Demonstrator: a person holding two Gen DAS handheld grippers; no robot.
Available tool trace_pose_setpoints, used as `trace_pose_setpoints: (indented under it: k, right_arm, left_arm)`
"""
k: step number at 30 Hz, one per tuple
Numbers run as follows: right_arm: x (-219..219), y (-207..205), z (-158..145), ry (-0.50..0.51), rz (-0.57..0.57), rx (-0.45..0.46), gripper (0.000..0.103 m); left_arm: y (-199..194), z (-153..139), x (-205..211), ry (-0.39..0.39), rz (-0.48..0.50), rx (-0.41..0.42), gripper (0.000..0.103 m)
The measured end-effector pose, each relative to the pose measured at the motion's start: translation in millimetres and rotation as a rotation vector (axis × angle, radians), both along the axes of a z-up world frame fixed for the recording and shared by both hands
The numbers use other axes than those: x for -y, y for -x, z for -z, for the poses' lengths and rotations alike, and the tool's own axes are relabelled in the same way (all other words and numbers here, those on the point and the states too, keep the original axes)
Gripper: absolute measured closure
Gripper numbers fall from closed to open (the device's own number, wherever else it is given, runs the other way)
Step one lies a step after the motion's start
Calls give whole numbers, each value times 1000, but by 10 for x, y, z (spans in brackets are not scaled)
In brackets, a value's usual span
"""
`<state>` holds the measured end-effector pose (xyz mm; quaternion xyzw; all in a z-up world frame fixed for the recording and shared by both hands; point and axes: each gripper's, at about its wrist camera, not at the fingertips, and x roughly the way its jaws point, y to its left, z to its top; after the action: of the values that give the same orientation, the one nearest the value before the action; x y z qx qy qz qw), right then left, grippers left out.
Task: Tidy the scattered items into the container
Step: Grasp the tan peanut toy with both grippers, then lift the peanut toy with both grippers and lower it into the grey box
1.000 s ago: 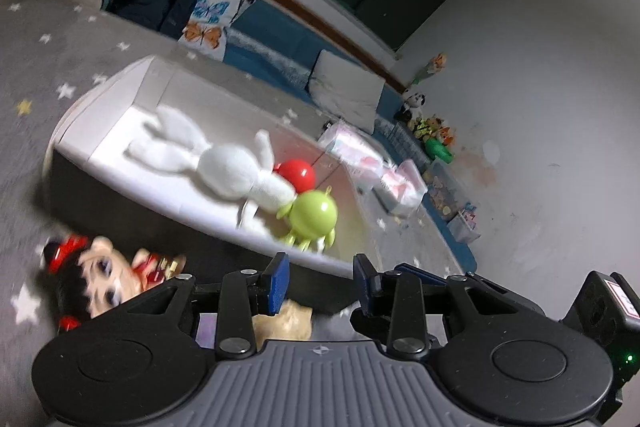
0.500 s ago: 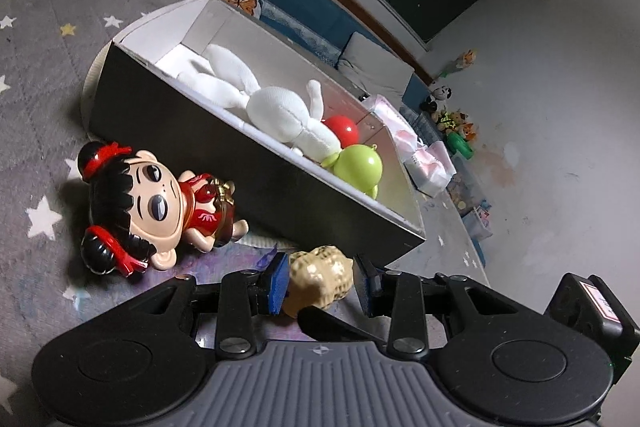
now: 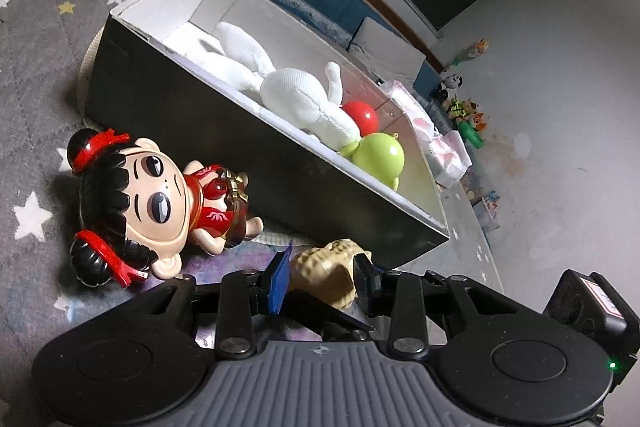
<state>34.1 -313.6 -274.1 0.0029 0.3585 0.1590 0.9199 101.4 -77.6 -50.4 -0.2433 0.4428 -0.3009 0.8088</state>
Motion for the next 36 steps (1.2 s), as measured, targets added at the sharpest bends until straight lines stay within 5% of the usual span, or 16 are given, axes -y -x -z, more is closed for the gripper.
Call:
trace_pose_setpoints:
  k: [7,15,22,36]
  right_arm:
    - [-39,126,-83,26,-20,23,34]
    - [-38,310,-497,56,-55,125,34]
    - [13,-46,-872,101,-75,197,34]
    - [114,-1021,-598,182,-139,54,34]
  left_arm:
    - [93,-74,-45,19,12,-15,66]
    - [259,-475,-81,59,21,76,66]
    - [-78,-803,0,76,7,152,66]
    - [-935,-395,192,62,-4,51,66]
